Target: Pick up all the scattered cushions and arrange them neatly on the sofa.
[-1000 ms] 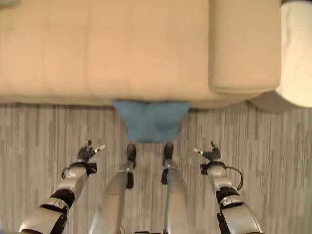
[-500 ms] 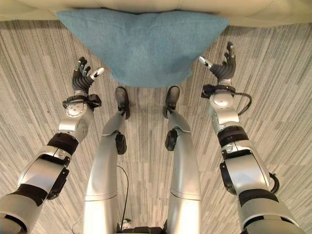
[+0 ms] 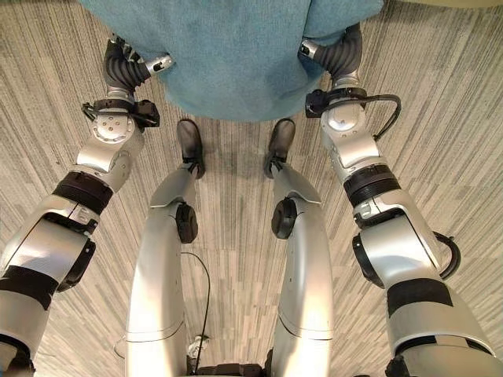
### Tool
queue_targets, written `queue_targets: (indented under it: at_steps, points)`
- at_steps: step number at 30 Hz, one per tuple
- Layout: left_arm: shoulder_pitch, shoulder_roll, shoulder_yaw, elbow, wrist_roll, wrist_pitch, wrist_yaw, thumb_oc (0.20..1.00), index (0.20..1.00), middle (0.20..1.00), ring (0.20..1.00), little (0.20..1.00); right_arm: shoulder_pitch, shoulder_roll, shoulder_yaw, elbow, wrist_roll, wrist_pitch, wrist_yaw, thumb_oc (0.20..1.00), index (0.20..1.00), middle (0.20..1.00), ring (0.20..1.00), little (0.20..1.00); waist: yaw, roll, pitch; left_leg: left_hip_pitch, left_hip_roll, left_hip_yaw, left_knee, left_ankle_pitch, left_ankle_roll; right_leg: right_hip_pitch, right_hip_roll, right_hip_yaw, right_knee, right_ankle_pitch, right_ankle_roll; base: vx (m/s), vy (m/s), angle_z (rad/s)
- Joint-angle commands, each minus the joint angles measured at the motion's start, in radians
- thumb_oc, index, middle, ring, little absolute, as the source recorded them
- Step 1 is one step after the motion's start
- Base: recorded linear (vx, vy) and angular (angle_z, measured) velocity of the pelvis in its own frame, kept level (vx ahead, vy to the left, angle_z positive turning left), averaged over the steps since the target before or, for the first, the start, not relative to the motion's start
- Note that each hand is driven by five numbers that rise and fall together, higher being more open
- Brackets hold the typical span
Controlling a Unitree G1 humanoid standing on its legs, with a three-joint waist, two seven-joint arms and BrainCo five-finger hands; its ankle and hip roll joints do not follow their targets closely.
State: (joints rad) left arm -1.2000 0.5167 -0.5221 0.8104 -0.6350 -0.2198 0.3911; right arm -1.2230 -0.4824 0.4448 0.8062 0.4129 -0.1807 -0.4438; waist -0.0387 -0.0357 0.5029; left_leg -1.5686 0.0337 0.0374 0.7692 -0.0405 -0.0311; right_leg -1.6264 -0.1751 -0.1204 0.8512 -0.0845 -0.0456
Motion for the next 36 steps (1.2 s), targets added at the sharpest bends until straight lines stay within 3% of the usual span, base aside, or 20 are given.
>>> queue_targets:
  at_steps: [1, 2, 3, 7, 9, 18, 19, 20, 21, 27, 28, 36]
  points:
    - [0.007, -0.066, 0.032, -0.023, 0.063, -0.071, 0.015, 1.000, 1.000, 1.000, 1.000, 1.000, -0.011, 0.149, 0.110, -0.054, -0.016, -0.061, 0.022, 0.395, 0.395, 0.395, 0.395, 0.395, -0.007, 0.053, -0.101, -0.001, -0.020, -0.076, -0.009, -0.041, -0.016, 0.056, 0.022, 0.038, -0.071, 0.005, 0.174, 0.00, 0.000, 0.00]
    - [0.004, -0.070, 0.034, -0.031, 0.059, -0.075, 0.018, 0.846, 0.846, 0.846, 0.846, 0.846, -0.018, 0.170, 0.116, -0.060, -0.019, -0.063, 0.022, 0.200, 0.200, 0.200, 0.200, 0.200, -0.005, 0.055, -0.108, -0.001, -0.018, -0.075, -0.013, -0.039, -0.017, 0.056, 0.024, 0.037, -0.073, 0.006, 0.175, 0.00, 0.000, 0.00]
    - [0.007, -0.076, 0.043, -0.046, 0.056, -0.082, 0.021, 0.200, 0.200, 0.200, 0.200, 0.200, -0.022, 0.196, 0.119, -0.068, -0.022, -0.069, 0.026, 0.200, 0.200, 0.200, 0.200, 0.200, -0.003, 0.057, -0.121, -0.001, -0.017, -0.077, -0.023, -0.034, -0.019, 0.056, 0.027, 0.034, -0.079, 0.007, 0.176, 0.00, 0.000, 0.00]
    - [0.028, -0.087, 0.078, -0.081, 0.030, -0.103, 0.023, 0.200, 0.200, 0.200, 0.200, 0.200, -0.019, 0.219, 0.106, -0.091, -0.022, -0.086, 0.032, 0.200, 0.200, 0.200, 0.200, 0.200, -0.004, 0.057, -0.173, 0.007, -0.017, -0.073, -0.068, -0.020, -0.022, 0.056, 0.031, 0.028, -0.100, 0.010, 0.178, -0.01, -0.004, 0.00]
    - [0.079, -0.099, 0.118, -0.129, 0.033, -0.109, 0.011, 0.200, 0.200, 0.200, 0.200, 0.200, 0.026, 0.189, 0.043, -0.145, -0.030, -0.101, 0.023, 0.200, 0.200, 0.200, 0.200, 0.200, -0.007, 0.049, -0.238, 0.059, -0.019, -0.065, -0.161, 0.007, -0.033, 0.088, 0.033, 0.016, -0.134, 0.018, 0.181, -0.10, -0.033, 0.06]
    - [0.384, -0.238, 0.189, -0.311, 0.106, -0.109, -0.050, 0.200, 0.200, 0.200, 0.200, 0.200, 0.339, 0.152, -0.086, -0.325, -0.132, -0.111, 0.061, 0.200, 0.200, 0.200, 0.200, 0.200, 0.000, 0.056, -0.259, 0.466, -0.007, -0.097, -0.460, 0.081, -0.090, 0.488, 0.029, -0.055, -0.369, 0.030, 0.179, -0.07, -0.046, 0.06]
    - [0.483, -0.262, 0.191, -0.357, 0.137, -0.111, -0.071, 0.200, 0.200, 0.200, 0.200, 0.200, 0.465, 0.143, -0.109, -0.383, -0.178, -0.108, 0.081, 0.200, 0.200, 0.200, 0.200, 0.200, 0.005, 0.060, -0.275, 0.590, -0.008, -0.103, -0.544, 0.126, -0.102, 0.613, 0.019, -0.086, -0.464, 0.070, 0.175, -0.05, -0.078, 0.01]
    - [0.509, -0.269, 0.186, -0.369, 0.143, -0.112, -0.077, 0.200, 0.200, 0.200, 0.200, 0.200, 0.508, 0.147, -0.122, -0.398, -0.180, -0.109, 0.089, 0.200, 0.200, 0.200, 0.200, 0.200, 0.006, 0.059, -0.280, 0.631, -0.009, -0.107, -0.564, 0.130, -0.103, 0.653, 0.017, -0.095, -0.491, 0.074, 0.177, -0.06, -0.075, 0.05]
    - [0.511, -0.270, 0.185, -0.370, 0.144, -0.111, -0.077, 0.200, 0.200, 0.200, 0.200, 0.200, 0.511, 0.147, -0.122, -0.399, -0.180, -0.109, 0.089, 0.200, 0.200, 0.200, 0.200, 0.200, 0.006, 0.059, -0.278, 0.636, -0.009, -0.108, -0.567, 0.131, -0.104, 0.659, 0.017, -0.096, -0.494, 0.075, 0.177, 0.01, -0.069, 0.11]
    - [0.770, -0.292, 0.199, -0.461, 0.151, -0.107, -0.141, 0.200, 0.200, 0.200, 0.200, 0.200, 0.804, 0.195, -0.185, -0.503, -0.188, -0.120, 0.149, 0.200, 0.200, 0.200, 0.200, 0.200, 0.011, 0.050, -0.306, 0.982, -0.003, -0.105, -0.666, 0.120, -0.105, 1.026, 0.025, -0.145, -0.639, 0.083, 0.179, 0.10, -0.037, 0.07]
    - [0.872, -0.264, 0.209, -0.503, 0.176, -0.104, -0.161, 0.200, 0.200, 0.200, 0.200, 0.200, 0.897, 0.185, -0.199, -0.534, -0.195, -0.117, 0.182, 0.200, 0.200, 0.200, 0.200, 0.200, 0.014, 0.050, -0.316, 1.124, 0.003, -0.094, -0.703, 0.111, -0.104, 1.178, 0.034, -0.151, -0.678, 0.078, 0.178, 0.23, -0.020, -0.03]
    - [1.099, -0.216, 0.278, -0.554, 0.224, -0.086, -0.201, 0.200, 0.200, 0.200, 0.200, 0.200, 1.105, 0.147, -0.264, -0.607, -0.248, -0.098, 0.253, 0.200, 0.200, 0.200, 0.200, 0.200, 0.021, 0.050, -0.397, 1.387, 0.037, -0.066, -0.752, 0.086, -0.116, 1.479, 0.071, -0.156, -0.775, 0.040, 0.170, 0.23, -0.062, 0.04]
